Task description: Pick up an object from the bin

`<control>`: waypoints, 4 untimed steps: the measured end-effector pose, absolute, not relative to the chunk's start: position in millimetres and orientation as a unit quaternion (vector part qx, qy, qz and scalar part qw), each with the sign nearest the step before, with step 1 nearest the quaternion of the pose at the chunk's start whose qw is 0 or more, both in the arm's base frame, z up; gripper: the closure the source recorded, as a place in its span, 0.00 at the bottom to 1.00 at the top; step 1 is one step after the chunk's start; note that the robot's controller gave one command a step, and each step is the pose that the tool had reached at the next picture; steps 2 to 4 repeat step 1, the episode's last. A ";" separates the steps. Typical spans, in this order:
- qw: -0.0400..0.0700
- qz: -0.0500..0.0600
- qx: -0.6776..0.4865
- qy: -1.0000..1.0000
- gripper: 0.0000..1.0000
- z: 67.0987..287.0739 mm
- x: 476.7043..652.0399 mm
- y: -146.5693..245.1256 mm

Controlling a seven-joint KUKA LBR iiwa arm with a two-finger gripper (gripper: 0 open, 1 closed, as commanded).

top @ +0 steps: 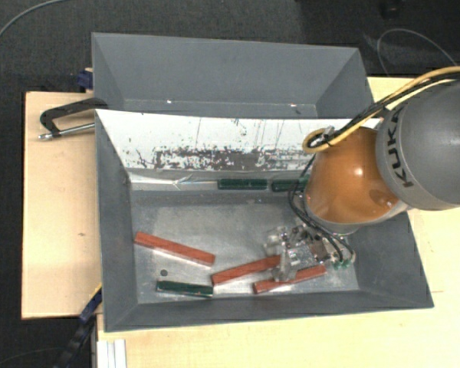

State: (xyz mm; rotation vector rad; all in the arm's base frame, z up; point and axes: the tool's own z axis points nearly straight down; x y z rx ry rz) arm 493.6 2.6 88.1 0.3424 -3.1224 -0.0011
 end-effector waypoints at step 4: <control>-0.008 0.001 0.097 -0.995 1.00 204.2 512.8 -31.8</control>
Offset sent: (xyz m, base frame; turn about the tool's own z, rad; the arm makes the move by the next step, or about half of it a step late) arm 0.0159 -0.0333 0.1108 0.0203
